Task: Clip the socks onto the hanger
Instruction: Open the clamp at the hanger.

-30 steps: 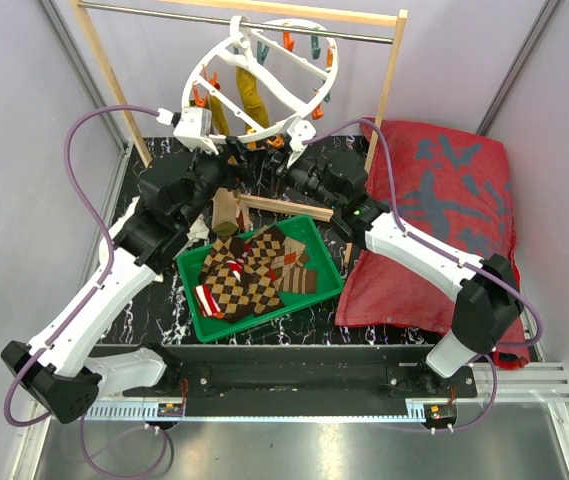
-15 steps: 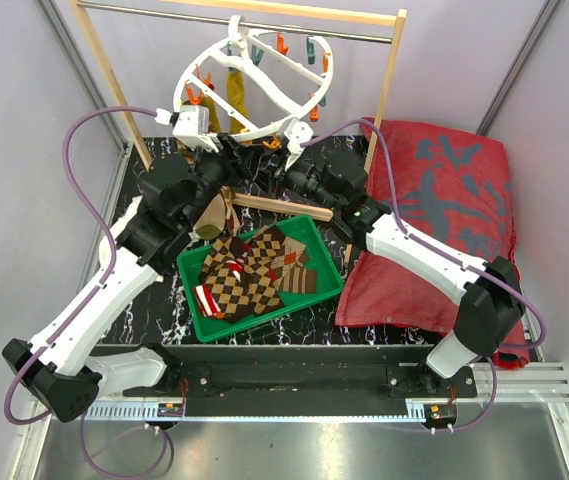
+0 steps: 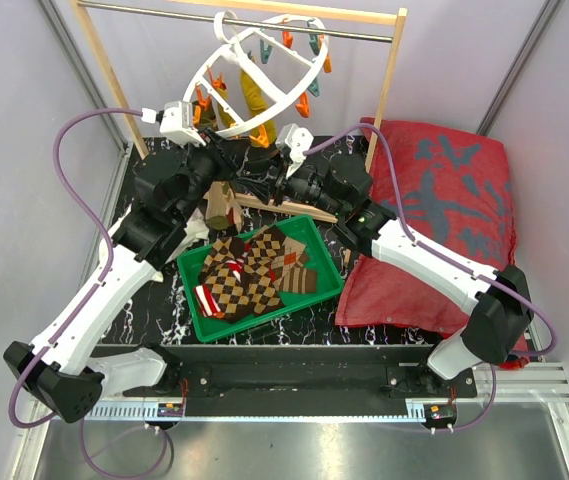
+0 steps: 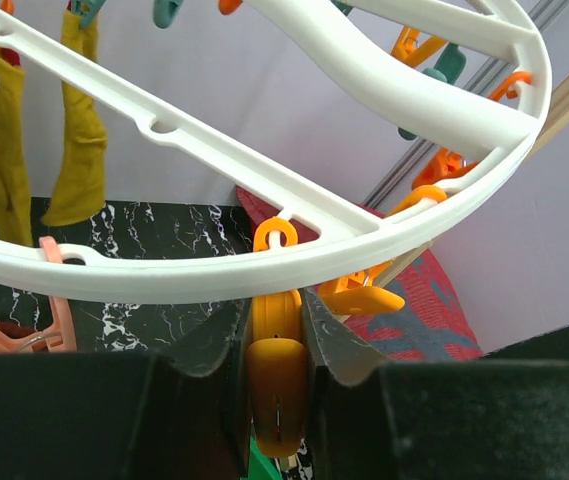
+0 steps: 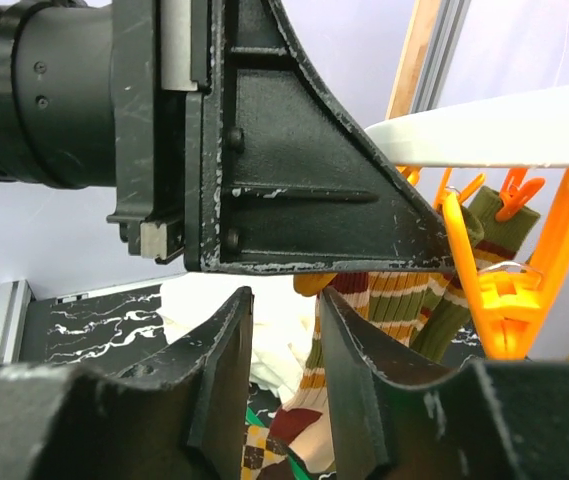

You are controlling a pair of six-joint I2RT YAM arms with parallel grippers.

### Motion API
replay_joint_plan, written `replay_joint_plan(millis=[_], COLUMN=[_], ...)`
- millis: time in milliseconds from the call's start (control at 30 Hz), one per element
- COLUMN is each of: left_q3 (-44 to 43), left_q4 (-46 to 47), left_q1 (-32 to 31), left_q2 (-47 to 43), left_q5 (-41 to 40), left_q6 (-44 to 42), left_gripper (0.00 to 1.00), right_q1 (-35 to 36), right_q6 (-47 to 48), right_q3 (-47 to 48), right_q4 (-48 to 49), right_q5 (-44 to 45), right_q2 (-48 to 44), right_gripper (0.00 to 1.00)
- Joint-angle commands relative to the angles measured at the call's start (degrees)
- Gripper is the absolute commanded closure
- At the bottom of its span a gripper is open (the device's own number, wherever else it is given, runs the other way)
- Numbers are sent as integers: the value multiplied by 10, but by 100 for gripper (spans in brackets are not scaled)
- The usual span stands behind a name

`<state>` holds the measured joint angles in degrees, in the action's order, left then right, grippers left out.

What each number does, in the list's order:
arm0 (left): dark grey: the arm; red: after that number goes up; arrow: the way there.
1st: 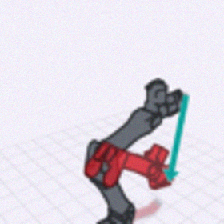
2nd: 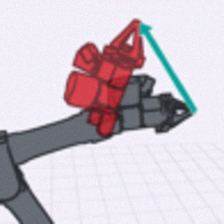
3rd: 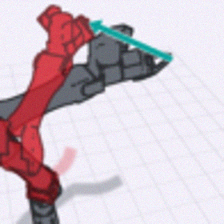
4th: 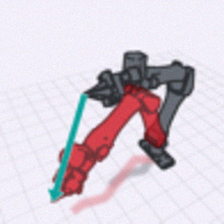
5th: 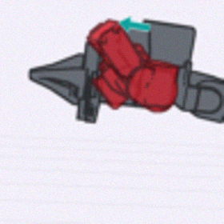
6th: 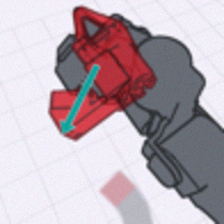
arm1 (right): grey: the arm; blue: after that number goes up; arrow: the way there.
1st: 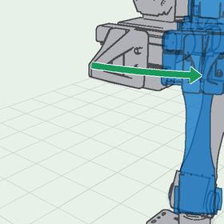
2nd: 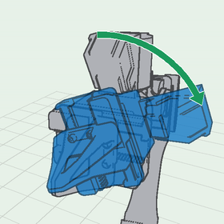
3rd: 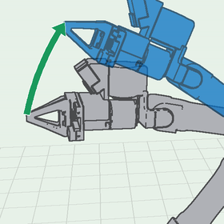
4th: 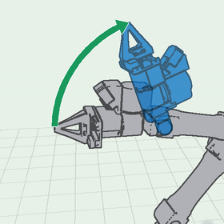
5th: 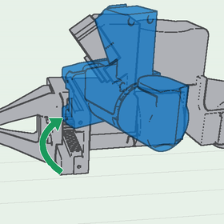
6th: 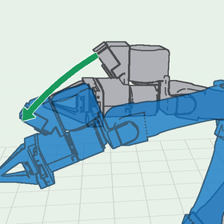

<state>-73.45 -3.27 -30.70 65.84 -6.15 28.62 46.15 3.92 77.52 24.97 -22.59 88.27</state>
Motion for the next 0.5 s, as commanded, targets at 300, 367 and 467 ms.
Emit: replay_joint_plan(millis=[300,367,467], left_q3=[-6,-4,-1], left_q4=[7,8,14], left_q1=[7,7,7], left_q2=[-5,-4,-5], left_q5=[23,24,29], left_q6=[50,54,57], left_gripper=[91,91,91], right_q1=[6,7,6], right_q6=[-13,-18,-23], right_q3=[-12,-10,-11], right_q4=[92,99,109], right_q5=[34,38,53], right_q2=[-5,-1,4], right_gripper=[45,45,49])
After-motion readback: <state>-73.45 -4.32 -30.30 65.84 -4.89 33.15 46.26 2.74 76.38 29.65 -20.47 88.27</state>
